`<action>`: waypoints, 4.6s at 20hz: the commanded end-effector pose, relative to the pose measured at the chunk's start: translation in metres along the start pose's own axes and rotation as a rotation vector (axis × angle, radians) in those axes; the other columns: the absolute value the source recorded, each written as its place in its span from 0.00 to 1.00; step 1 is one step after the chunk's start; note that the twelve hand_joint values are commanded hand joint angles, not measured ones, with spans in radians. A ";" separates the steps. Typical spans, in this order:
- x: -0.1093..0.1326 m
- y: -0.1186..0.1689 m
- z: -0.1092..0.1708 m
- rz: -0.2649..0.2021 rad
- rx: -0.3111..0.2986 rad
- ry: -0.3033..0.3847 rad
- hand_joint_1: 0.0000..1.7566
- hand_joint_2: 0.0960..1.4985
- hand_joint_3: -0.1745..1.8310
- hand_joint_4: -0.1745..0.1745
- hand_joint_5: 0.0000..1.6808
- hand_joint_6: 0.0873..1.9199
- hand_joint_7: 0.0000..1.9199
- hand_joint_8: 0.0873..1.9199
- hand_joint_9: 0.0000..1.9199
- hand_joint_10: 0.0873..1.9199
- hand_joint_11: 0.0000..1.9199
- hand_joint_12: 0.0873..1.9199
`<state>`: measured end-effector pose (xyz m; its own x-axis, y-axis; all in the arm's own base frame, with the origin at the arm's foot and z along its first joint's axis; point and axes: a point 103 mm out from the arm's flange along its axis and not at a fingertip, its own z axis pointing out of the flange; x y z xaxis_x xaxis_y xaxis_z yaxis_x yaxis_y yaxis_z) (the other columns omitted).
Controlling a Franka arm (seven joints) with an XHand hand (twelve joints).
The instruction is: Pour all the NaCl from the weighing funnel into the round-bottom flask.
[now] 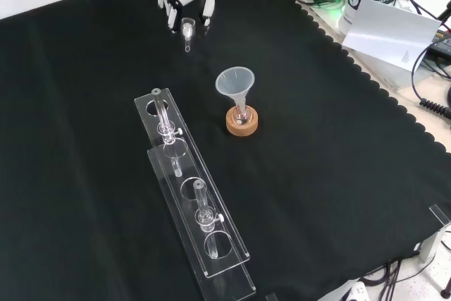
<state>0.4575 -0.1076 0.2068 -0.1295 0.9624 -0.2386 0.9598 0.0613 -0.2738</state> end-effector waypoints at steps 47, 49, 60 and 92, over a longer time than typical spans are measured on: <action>0.126 -0.024 -0.086 -0.162 0.188 -0.301 0.63 0.58 0.19 1.00 0.73 0.29 0.75 0.06 0.75 0.00 0.59 0.41; 0.126 -0.022 -0.086 -0.157 0.199 -0.316 0.63 0.58 0.19 1.00 0.73 0.29 0.75 0.06 0.75 0.00 0.59 0.41; 0.134 -0.018 -0.095 -0.166 0.205 -0.348 0.63 0.58 0.19 1.00 0.73 0.29 0.75 0.06 0.75 0.00 0.59 0.41; 0.164 -0.017 -0.115 -0.186 0.247 -0.581 0.63 0.58 0.19 1.00 0.73 0.29 0.75 0.05 0.75 0.00 0.59 0.40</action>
<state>0.4484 0.0798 0.2791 -0.4670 0.6465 -0.6034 0.8314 0.0887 -0.5485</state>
